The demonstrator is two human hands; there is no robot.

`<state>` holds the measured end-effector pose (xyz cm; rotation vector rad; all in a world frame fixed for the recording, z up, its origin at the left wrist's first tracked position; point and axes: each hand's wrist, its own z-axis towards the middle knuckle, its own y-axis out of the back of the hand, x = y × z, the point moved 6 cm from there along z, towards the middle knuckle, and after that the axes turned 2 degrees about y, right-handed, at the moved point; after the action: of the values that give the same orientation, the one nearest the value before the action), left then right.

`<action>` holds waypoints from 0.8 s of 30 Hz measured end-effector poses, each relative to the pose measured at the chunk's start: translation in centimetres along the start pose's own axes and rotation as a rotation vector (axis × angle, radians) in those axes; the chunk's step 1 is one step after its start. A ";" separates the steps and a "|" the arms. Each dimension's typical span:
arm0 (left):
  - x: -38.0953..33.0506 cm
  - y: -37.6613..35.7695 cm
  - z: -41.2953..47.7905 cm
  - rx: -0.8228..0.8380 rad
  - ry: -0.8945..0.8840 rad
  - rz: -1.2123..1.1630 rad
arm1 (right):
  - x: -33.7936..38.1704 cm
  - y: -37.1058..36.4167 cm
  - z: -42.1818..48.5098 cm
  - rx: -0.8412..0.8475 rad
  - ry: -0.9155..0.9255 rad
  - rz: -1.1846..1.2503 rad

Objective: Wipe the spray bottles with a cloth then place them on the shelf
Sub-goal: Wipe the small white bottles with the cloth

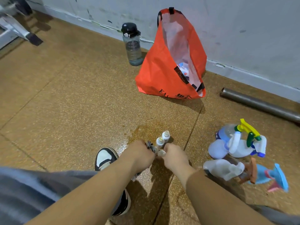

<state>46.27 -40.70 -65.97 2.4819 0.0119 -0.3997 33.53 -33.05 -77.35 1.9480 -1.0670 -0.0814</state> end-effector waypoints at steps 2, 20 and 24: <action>0.1 -0.2 0.0 0.020 -0.003 0.004 | -0.1 -0.7 0.4 0.002 0.025 -0.014; -3.8 2.6 -4.4 -0.084 -0.201 -0.425 | -2.8 10.1 -5.3 -0.148 0.077 0.597; -5.7 3.6 -6.8 -0.110 -0.352 -0.564 | -2.1 16.0 -8.4 -0.197 0.155 0.690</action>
<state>43.12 -39.19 -57.04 2.2350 0.5810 -1.0345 25.54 -29.75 -61.40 1.3064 -1.5014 0.3262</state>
